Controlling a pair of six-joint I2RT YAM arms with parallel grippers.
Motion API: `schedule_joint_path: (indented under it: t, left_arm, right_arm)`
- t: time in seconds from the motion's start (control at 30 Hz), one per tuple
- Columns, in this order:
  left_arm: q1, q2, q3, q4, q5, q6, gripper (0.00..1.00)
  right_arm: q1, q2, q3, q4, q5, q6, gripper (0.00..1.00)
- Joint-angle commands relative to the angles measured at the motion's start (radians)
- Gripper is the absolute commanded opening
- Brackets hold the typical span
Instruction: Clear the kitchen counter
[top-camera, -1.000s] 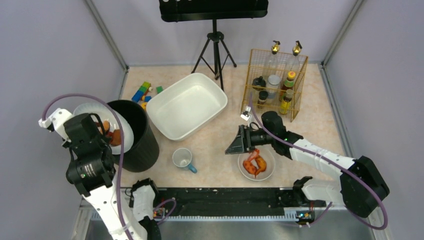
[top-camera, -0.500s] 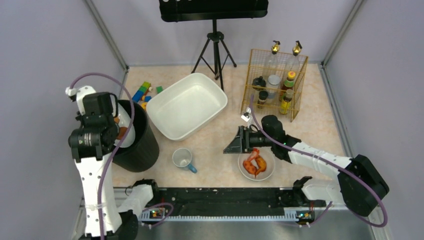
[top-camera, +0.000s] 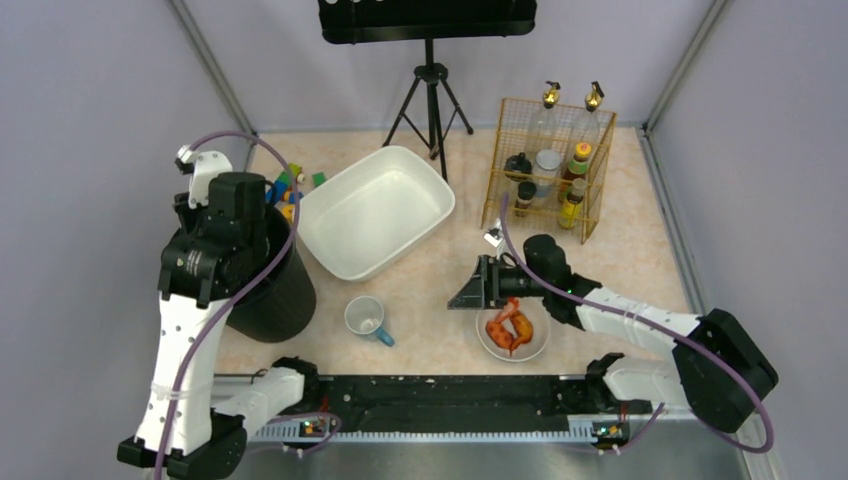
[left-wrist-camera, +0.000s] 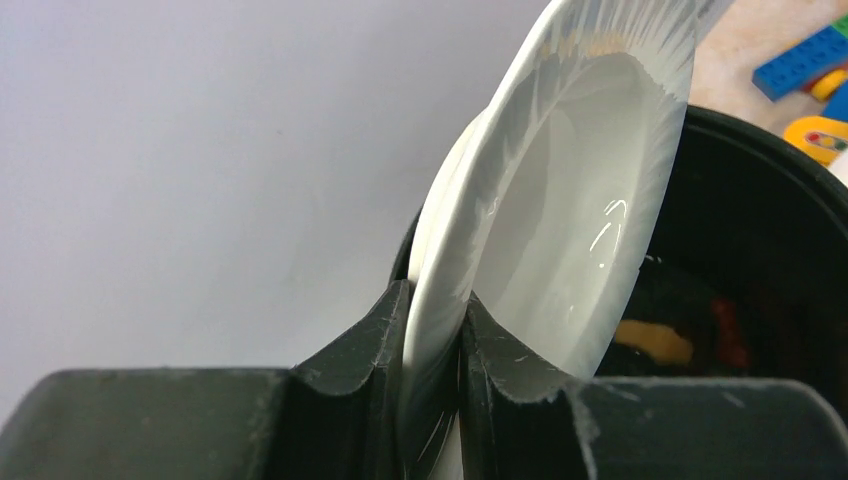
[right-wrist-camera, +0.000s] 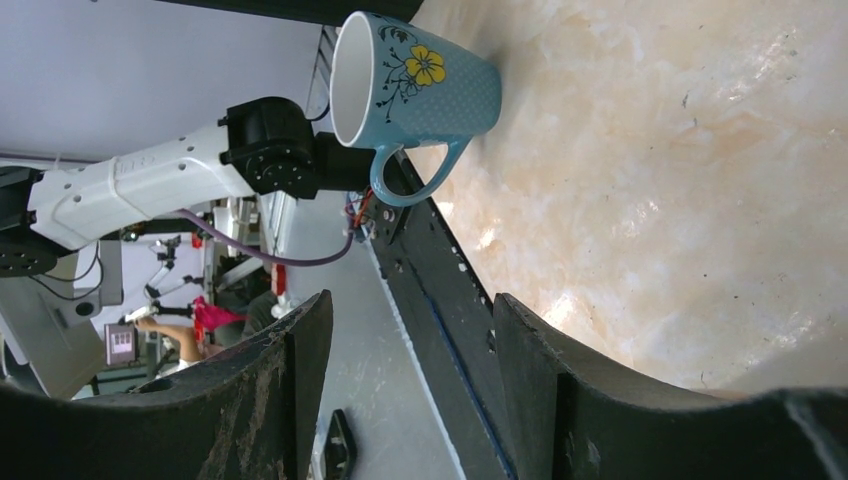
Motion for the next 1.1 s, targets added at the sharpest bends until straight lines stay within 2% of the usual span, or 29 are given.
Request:
schedule_joint_path:
  t: [0.0,0.23,0.33,0.43,0.6,0.83,0.93,1.07]
  left_arm:
    - [-0.062,-0.004,0.029,0.152,-0.238,0.051,0.00]
    - [-0.142,-0.003,0.057,0.202,-0.422,0.170,0.00]
    - [-0.157,-0.013,0.073,0.303,-0.464,0.287,0.00]
    - [-0.158,-0.022,0.161,0.309,-0.346,0.265,0.00]
    - [-0.159,0.064,0.381,0.193,-0.115,0.135,0.00]
    - [-0.158,0.196,0.614,0.219,0.112,0.109,0.00]
    - [-0.158,0.250,0.676,0.202,0.294,0.030,0.00]
    - [-0.158,0.295,0.672,0.213,0.556,-0.112,0.00]
  right_arm:
    - [0.013,0.014,-0.006,0.051,-0.001,-0.026,0.59]
    - [0.014,0.035,-0.009,0.078,-0.005,-0.010,0.59]
    - [0.015,0.046,0.002,0.076,-0.008,-0.010,0.59]
    - [0.017,0.053,0.015,0.064,-0.004,-0.015,0.59]
    - [0.027,0.063,0.034,0.047,0.009,-0.023,0.59]
    - [0.045,0.059,0.034,0.028,0.034,-0.023,0.59]
    - [0.045,0.044,0.040,-0.001,0.049,-0.034,0.59]
    - [0.045,-0.003,0.073,-0.089,0.086,-0.075,0.59]
